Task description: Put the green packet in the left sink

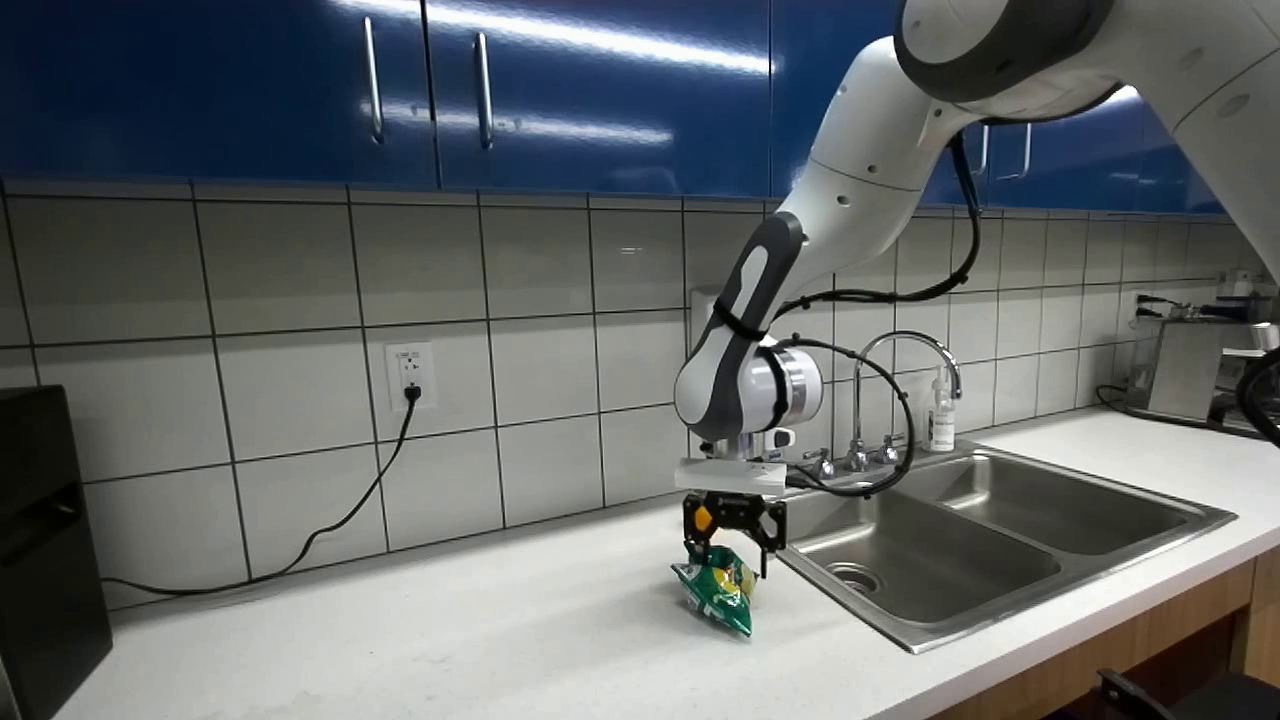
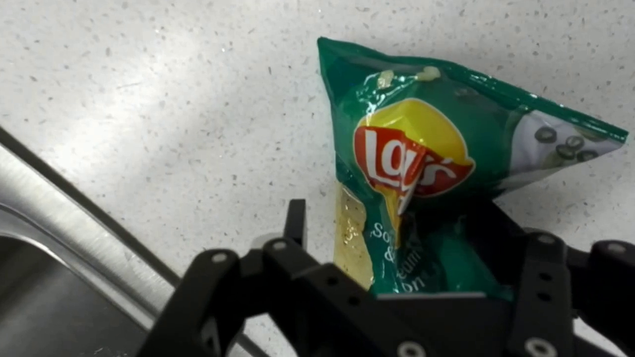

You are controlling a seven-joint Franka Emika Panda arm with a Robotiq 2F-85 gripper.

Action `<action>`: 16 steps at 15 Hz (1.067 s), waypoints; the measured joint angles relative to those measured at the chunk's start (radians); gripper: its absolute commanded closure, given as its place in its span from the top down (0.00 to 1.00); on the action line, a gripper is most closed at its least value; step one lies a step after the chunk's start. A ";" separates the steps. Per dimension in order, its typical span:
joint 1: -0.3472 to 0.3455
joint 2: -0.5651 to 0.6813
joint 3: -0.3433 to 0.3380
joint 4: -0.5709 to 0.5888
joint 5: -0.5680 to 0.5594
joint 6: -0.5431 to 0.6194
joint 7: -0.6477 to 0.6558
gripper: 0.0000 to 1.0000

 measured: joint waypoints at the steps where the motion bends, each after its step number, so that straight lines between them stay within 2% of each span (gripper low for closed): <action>1: 0.000 0.002 0.000 0.002 0.000 0.000 0.000 0.43; 5: 0.001 0.006 0.000 0.005 0.000 0.000 0.000 0.12; 7: 0.002 0.008 0.000 0.005 0.000 0.000 0.000 0.01; 16: 0.002 0.001 -0.002 0.014 0.000 0.000 0.000 0.00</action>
